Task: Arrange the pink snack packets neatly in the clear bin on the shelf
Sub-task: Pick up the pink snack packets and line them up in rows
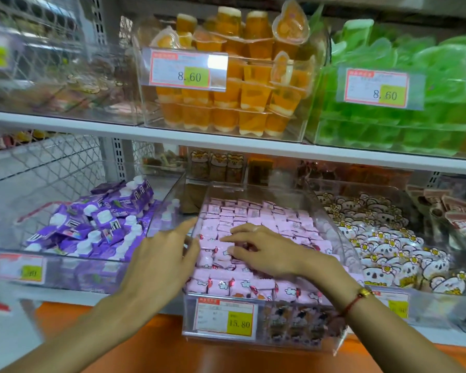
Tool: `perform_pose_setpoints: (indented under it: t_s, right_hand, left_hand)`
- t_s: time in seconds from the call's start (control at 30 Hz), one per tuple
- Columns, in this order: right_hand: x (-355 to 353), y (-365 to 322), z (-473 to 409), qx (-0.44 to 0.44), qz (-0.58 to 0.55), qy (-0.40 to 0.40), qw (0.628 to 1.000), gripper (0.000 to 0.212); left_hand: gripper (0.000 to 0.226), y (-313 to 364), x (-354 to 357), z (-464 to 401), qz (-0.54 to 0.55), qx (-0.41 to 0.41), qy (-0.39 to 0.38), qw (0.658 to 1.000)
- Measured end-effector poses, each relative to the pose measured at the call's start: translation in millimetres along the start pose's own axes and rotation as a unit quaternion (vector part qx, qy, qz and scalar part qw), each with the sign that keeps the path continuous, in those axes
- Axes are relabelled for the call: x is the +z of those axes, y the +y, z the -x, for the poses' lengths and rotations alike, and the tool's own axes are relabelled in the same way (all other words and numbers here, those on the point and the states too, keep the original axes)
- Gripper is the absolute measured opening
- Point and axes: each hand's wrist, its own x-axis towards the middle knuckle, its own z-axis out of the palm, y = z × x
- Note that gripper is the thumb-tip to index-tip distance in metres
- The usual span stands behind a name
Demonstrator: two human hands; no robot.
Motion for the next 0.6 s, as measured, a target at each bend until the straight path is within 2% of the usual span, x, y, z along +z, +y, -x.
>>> perform_pose_setpoints:
  t_s: [0.13,0.2,0.27,0.4,0.53,0.6]
  right_hand:
    - [-9.8,-1.1,-9.9,0.006,-0.011,-0.001,1.000,0.035]
    - [-13.4,-7.3,-25.8,0.026,-0.010,0.050,0.998,0.031]
    - [-11.4,-14.0,-42.9,0.049,0.006,0.121,0.991,0.022]
    - [3.2,-21.2,-61.1,0.048,0.069,0.142,0.986,0.035]
    - [6.3,-20.3,-60.9,0.014,0.053,0.207,0.977,0.014]
    - [3.8,-20.5,-64.1,0.018,-0.018,0.182,0.983,0.006]
  left_hand:
    - [0.036,-0.4,-0.3,3.0,0.060,-0.010,-0.009,0.998]
    - [0.035,-3.5,-4.0,2.9,0.115,-0.044,-0.033,0.992]
    - [0.023,-7.0,-5.2,0.3,0.169,-0.071,-0.037,0.982]
    - [0.021,-5.4,-1.3,-0.9,0.215,-0.094,-0.020,0.972]
    - [0.023,-6.9,2.1,-2.1,0.228,-0.097,-0.020,0.969]
    - [0.024,-7.5,2.4,-2.9,0.238,-0.101,-0.024,0.966]
